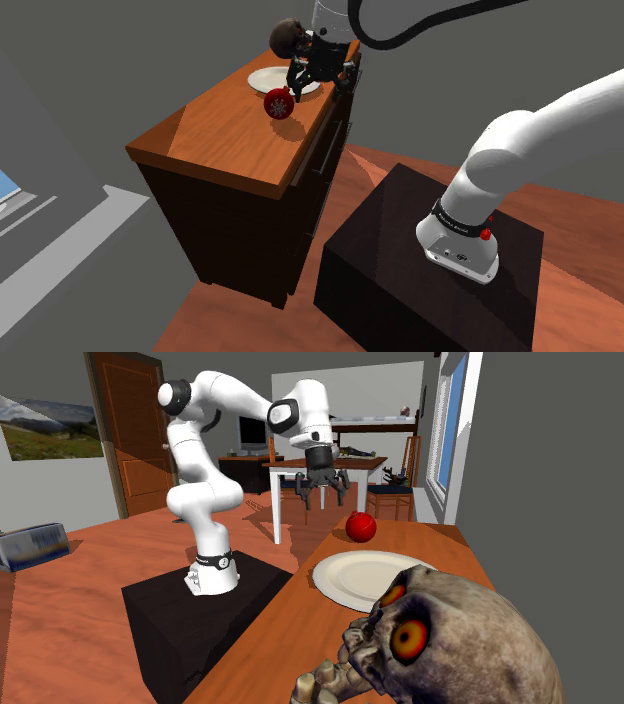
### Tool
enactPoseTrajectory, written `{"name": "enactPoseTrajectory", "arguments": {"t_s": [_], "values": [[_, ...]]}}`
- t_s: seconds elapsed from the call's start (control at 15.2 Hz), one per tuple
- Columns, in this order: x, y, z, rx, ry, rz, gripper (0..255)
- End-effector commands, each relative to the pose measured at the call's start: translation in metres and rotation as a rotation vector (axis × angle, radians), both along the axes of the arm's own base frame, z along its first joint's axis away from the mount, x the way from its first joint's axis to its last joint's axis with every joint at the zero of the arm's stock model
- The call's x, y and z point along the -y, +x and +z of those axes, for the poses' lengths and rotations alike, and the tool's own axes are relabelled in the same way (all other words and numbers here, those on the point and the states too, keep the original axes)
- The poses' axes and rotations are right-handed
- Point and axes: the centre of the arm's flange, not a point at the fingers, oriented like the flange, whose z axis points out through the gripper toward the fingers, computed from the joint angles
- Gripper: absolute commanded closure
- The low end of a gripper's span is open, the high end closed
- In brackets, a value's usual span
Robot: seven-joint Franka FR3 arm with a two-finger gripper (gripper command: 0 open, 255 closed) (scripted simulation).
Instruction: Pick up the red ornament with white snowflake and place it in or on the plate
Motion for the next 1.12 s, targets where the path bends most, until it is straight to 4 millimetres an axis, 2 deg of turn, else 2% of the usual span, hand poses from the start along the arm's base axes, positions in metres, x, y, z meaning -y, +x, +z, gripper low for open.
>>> {"name": "enactPoseTrajectory", "arguments": {"t_s": [0.0, 0.4, 0.86, 1.06], "values": [[-0.021, 0.015, -0.006, 0.052, 0.011, -0.067, 0], [-0.070, 0.061, -0.016, 0.194, 0.028, -0.245, 0], [-0.065, 0.076, -0.049, 0.194, 0.028, -0.245, 0], [-0.064, 0.077, -0.052, 0.194, 0.028, -0.245, 0]]}}
